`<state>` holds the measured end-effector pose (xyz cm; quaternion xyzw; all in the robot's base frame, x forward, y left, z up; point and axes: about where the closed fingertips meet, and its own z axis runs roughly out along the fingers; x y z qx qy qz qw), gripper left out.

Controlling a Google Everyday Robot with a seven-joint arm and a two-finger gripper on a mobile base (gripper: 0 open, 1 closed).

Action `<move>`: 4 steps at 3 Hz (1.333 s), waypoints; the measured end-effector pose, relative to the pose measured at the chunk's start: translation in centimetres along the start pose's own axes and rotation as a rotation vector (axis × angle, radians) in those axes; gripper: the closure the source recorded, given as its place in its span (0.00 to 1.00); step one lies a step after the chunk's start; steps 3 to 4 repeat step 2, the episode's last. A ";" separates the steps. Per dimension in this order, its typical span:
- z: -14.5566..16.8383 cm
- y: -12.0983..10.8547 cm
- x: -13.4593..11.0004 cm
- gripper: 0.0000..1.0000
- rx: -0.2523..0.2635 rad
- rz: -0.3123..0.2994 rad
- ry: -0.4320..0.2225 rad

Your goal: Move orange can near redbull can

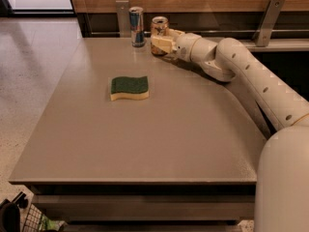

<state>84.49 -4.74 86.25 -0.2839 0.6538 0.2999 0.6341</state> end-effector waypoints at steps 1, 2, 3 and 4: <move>0.2 0.2 0.0 0.05 -0.004 0.001 0.000; 0.4 0.4 0.0 0.00 -0.007 0.001 0.000; 0.4 0.4 0.0 0.00 -0.007 0.001 0.000; 0.4 0.4 0.0 0.00 -0.007 0.001 0.000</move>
Offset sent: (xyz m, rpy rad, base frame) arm 0.0000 0.0029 -0.0001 0.0007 0.0004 0.0037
